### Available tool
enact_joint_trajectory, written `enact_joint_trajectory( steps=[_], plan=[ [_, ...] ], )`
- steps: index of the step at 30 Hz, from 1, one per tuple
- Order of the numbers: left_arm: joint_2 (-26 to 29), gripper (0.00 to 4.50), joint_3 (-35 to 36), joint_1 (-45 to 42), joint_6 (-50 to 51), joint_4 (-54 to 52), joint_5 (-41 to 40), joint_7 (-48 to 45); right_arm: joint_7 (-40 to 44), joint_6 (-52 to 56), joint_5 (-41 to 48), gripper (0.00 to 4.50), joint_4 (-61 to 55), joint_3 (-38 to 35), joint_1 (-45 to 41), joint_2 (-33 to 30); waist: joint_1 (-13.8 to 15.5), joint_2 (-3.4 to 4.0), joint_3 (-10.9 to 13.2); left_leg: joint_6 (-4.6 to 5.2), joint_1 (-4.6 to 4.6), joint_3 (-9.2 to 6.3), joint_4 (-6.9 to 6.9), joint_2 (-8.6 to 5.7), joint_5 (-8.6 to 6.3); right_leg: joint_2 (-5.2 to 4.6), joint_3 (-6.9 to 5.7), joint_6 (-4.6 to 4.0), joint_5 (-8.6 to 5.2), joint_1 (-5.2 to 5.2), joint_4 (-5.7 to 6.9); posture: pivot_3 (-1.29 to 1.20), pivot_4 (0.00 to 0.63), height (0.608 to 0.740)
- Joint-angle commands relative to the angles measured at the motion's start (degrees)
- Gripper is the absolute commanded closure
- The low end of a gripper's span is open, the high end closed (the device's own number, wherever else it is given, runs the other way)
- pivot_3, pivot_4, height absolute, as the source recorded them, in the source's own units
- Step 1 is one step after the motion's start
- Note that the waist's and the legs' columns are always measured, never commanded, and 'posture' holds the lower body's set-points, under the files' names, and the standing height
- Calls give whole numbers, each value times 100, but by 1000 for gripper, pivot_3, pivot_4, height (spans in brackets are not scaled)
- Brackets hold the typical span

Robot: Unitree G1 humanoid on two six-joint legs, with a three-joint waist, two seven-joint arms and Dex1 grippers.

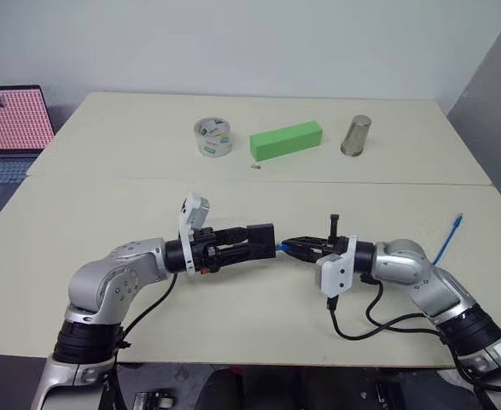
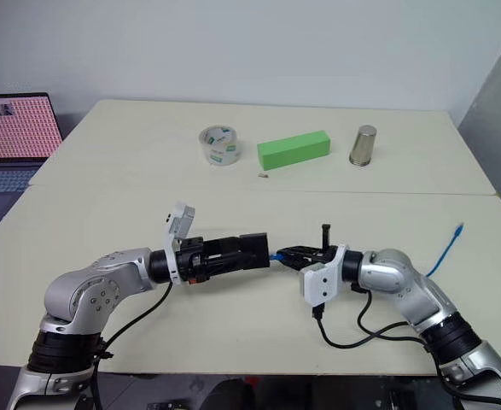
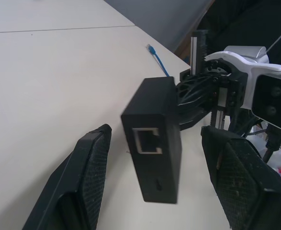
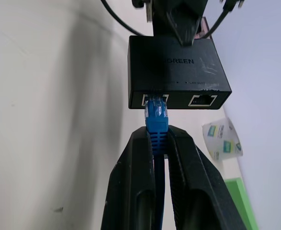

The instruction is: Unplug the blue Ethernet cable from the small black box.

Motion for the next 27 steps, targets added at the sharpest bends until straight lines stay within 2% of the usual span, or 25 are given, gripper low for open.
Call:
enact_joint_trajectory(
  steps=[1, 3, 6, 10, 15, 18, 20, 21, 23, 25, 27],
  plan=[
    [-32, 1318, 101, 11, -31, -91, -121, -23, 36, -162, 86, 4390, -115, -179, -127, 59, 4, 0, 0, 0, 0, 0, 0, 0, 0, 0, 0, 0, 0, 0, -1, 0, 150, 740],
    [-51, 1318, 119, 18, -31, -89, -160, -59, 43, -180, 102, 4390, -117, -200, -134, 74, 8, 0, 0, 0, 0, 0, 0, 0, 0, 0, 0, 0, 0, 1, -1, 0, 150, 740],
    [-56, 1762, 144, 24, -2, -96, -253, -109, 44, -215, 118, 4390, -101, -229, -136, 87, 7, 0, 0, 0, 0, 0, 0, 0, 0, 0, 0, 0, 0, 1, -1, 0, 150, 740],
    [-32, 2748, 146, 31, -7, -98, -273, -127, 2, -329, 121, 4390, -92, -253, -144, 120, 7, 0, 0, 0, 0, 0, 0, 0, 0, 0, 0, 0, 0, 0, -1, 0, 150, 740],
    [0, 3678, 136, 2, -43, -48, -287, -162, 15, -504, 44, 4390, -52, -243, -203, 159, 6, 0, 0, 0, 0, 0, 0, 0, 0, 0, 0, 0, 0, 1, -1, 0, 150, 740],
    [9, 3701, 128, -15, -62, -32, -285, -189, 160, -625, 26, 4390, -2, -181, -229, 92, 6, 0, 0, 0, 0, 0, 0, 0, 0, 0, 1, 0, 0, 0, -1, 0, 150, 740],
    [24, 3701, 119, -15, -76, -34, -282, -231, 318, -549, 174, 3691, -41, -181, -207, 26, 6, 0, 0, 0, 0, 0, 0, 0, 0, 0, 1, 0, 0, 1, -1, 0, 150, 740],
    [33, 3701, 112, -15, -84, -36, -278, -256, 424, -447, 280, 3594, -93, -187, -192, -16, 7, 0, 0, 0, 0, 0, 0, 0, 0, 0, 0, 0, 0, 1, -1, 0, 150, 740],
    [52, 3701, 98, -16, -115, -42, -264, -305, 714, -107, 511, 3119, -270, -220, -154, -134, 7, 0, 0, 0, 0, 0, 0, 0, 0, 0, 0, 0, 0, 1, -1, 0, 150, 740],
    [72, 3701, 85, -21, -142, -51, -257, -354, 1064, 399, 853, 2717, -556, -272, -66, -296, 9, 0, 0, 0, 0, 0, 0, 0, 0, -1, 0, 0, 0, 1, -1, 0, 150, 740],
    [102, 3701, 61, -25, -174, -74, -246, -431, 1493, 1431, 1562, 2256, -1107, -352, 101, -519, 14, 0, 0, 0, 0, -1, 0, 0, 0, -1, 0, 0, 0, 1, -2, 0, 150, 740]
  ],
)
